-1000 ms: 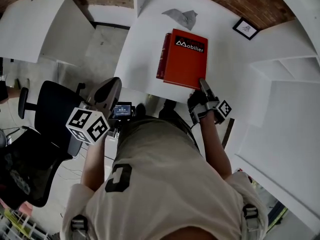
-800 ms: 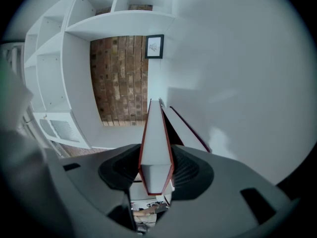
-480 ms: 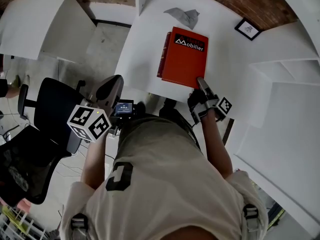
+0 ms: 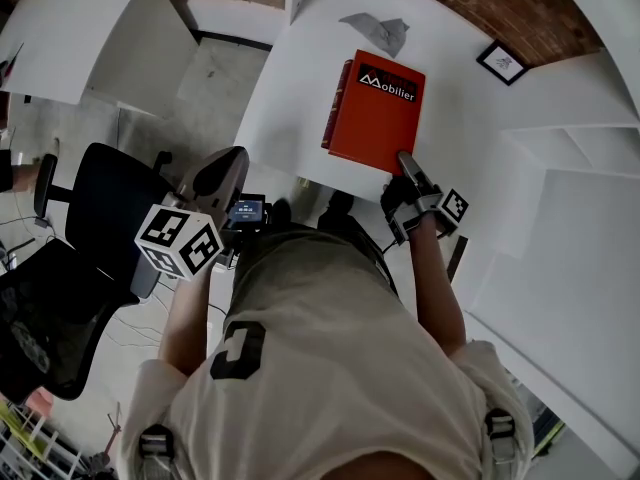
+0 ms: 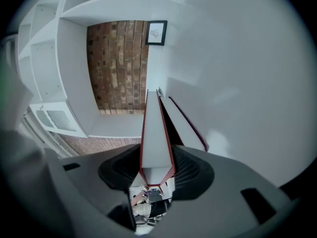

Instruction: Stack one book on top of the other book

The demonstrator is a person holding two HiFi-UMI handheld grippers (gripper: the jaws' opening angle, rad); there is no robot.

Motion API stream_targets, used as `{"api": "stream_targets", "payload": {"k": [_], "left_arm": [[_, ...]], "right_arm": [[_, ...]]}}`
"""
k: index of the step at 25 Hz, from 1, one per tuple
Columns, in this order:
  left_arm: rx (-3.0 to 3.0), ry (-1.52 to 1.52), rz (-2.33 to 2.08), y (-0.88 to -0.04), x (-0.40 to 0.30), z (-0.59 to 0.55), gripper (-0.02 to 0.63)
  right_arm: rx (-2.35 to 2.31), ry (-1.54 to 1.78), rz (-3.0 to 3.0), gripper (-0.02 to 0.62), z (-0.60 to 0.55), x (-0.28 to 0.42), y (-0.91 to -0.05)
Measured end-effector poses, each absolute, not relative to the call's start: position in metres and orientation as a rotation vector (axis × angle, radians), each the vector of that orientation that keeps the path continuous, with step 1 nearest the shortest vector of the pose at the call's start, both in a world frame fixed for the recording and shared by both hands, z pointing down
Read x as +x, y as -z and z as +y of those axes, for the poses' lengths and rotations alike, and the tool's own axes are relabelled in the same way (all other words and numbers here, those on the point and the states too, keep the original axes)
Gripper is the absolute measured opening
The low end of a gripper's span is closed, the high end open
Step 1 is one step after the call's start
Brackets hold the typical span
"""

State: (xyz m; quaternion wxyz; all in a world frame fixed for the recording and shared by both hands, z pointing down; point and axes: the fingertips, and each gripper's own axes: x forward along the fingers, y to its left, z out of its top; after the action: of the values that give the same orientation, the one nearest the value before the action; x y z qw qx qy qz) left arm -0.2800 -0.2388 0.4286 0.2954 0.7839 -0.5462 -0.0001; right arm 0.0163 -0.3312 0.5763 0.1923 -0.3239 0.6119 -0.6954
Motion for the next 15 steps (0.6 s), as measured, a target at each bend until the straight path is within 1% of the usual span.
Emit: {"api": "stream_targets", "payload": {"k": [8,10,15], "left_arm": [[2.106,-0.05,-1.462,-0.432,-0.277,-0.236,0.006],[2.109,-0.058,-1.466,-0.432,-0.278,-0.236,0.006],[2.111,-0.065,-1.467,-0.432,-0.278,-0.236,0.006]], "right_arm": [[-1.093,2.046,1.822,0.197,-0.327,0.022,-0.6],[-1.153,2.044,1.863,0.216,-0.326,0.024,-0.602],[-1.226,2.011,2.018,0.236,-0.329,0.027,-0.602]]}}
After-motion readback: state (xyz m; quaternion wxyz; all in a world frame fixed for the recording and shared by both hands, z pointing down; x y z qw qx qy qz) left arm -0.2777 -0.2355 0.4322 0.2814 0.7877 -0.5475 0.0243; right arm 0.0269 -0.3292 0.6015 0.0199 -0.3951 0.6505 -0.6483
